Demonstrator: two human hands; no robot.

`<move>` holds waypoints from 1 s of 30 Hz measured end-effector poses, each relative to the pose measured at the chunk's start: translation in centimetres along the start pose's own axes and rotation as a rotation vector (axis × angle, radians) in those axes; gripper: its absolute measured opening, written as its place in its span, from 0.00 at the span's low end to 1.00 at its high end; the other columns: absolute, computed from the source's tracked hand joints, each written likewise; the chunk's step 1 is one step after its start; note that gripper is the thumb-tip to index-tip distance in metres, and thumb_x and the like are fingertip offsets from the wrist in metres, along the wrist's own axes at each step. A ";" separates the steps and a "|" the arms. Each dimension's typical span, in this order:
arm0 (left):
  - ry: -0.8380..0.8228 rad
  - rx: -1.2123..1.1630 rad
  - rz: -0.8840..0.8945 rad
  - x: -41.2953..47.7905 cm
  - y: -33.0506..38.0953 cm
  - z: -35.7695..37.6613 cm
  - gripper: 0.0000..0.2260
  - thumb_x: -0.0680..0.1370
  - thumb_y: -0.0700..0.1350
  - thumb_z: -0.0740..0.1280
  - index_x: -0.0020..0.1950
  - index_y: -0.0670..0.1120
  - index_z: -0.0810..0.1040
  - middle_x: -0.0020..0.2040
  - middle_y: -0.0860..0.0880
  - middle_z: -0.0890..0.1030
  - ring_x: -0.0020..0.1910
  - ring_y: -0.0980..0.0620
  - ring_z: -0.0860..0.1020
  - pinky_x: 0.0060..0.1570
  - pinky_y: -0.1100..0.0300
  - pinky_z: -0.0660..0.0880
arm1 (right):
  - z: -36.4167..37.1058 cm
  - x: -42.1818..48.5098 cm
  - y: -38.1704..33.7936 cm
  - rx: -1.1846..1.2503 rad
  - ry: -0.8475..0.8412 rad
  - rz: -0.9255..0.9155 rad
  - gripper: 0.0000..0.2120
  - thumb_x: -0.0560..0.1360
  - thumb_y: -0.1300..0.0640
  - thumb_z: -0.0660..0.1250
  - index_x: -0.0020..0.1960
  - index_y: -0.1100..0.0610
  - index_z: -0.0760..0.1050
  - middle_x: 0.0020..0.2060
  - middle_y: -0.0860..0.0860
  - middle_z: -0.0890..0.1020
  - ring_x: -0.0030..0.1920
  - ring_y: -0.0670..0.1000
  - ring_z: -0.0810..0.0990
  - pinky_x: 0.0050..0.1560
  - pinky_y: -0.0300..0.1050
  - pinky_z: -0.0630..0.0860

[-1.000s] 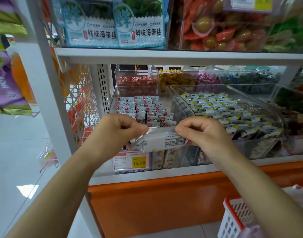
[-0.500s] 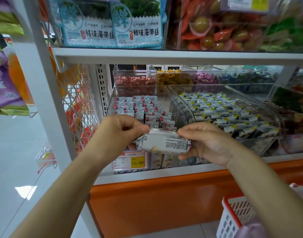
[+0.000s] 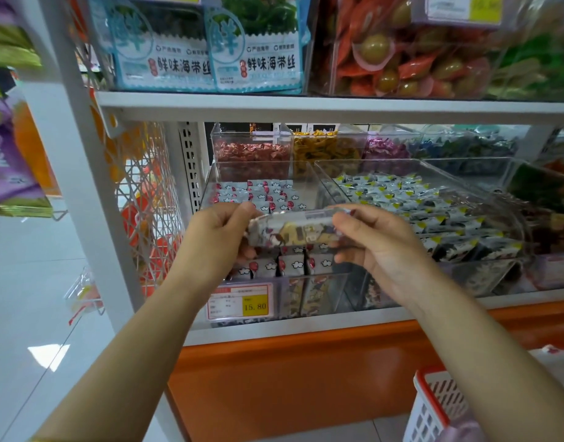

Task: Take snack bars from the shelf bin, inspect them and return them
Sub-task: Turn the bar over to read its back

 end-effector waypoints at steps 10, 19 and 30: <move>-0.312 0.947 0.208 6.4 -1.8 5.1 0.13 0.82 0.46 0.52 0.55 0.41 0.72 0.54 0.43 0.73 0.62 0.43 0.69 0.65 0.43 0.63 | -1.5 1.2 -1.2 -0.329 0.287 -0.246 0.10 0.73 0.59 0.69 0.54 0.59 0.78 0.37 0.51 0.80 0.32 0.45 0.82 0.33 0.40 0.81; -0.365 1.145 0.155 6.4 -3.1 5.5 0.18 0.81 0.50 0.48 0.62 0.44 0.72 0.59 0.43 0.71 0.65 0.44 0.65 0.67 0.36 0.55 | -0.3 2.0 -2.3 -0.520 0.373 -0.386 0.08 0.73 0.57 0.70 0.49 0.57 0.73 0.36 0.49 0.78 0.31 0.46 0.80 0.35 0.45 0.80; -0.342 1.089 0.172 3.2 -2.6 4.8 0.18 0.81 0.50 0.47 0.62 0.46 0.71 0.65 0.47 0.70 0.69 0.50 0.61 0.69 0.39 0.52 | 6.5 10.6 -1.5 -1.151 0.030 -0.419 0.13 0.71 0.51 0.72 0.47 0.59 0.75 0.44 0.52 0.77 0.45 0.51 0.75 0.38 0.43 0.66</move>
Point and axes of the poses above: each hand's wrist, its own x-axis towards the middle knuckle, its own z-axis out of the palm, y = z × x, the point moved 7 cm from there along x, towards the middle knuckle
